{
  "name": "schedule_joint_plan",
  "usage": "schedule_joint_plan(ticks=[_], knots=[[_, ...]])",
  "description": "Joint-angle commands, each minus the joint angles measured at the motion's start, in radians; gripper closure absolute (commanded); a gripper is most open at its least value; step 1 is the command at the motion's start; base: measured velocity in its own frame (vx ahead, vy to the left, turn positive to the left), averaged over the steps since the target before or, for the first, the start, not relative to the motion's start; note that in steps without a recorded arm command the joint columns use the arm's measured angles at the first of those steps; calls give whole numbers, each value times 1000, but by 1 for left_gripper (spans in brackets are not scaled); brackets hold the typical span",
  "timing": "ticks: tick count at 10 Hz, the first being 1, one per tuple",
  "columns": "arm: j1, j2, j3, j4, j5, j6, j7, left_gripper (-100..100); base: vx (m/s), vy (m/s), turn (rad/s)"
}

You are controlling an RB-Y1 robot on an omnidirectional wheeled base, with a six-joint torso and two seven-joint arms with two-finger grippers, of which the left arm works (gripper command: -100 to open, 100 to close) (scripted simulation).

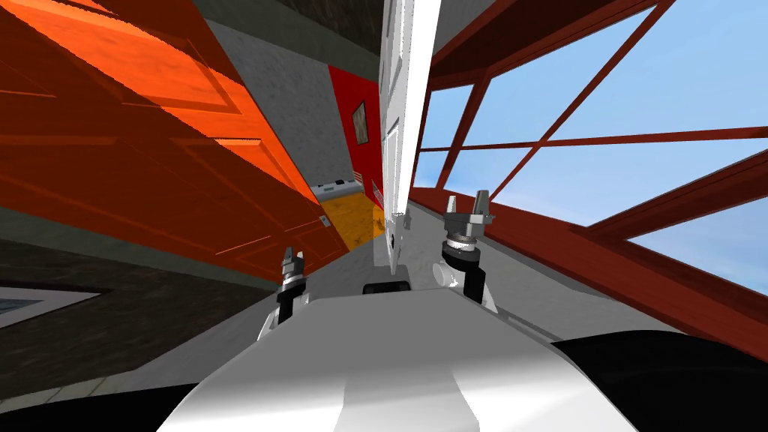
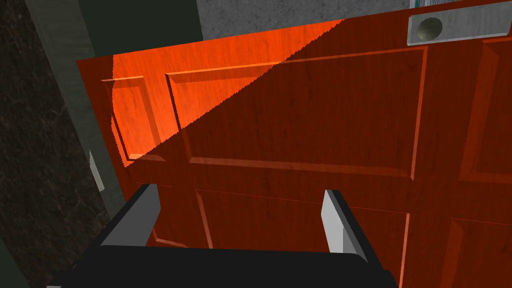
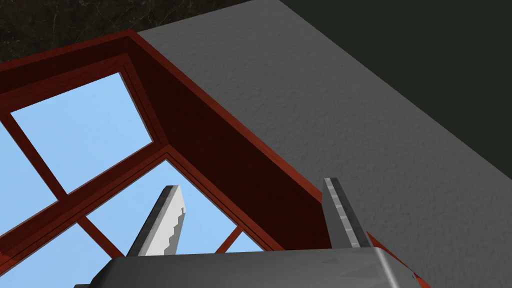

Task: Pull the door open

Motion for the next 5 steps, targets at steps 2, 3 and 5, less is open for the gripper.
schedule_joint_plan(ticks=[2,3,5], knots=[[-17,11,47,72,1,-6,11,-100,103,53,-162],[-17,11,47,76,1,-6,11,-100,56,22,-40],[-26,16,65,109,1,-11,14,-100,34,16,-86]])
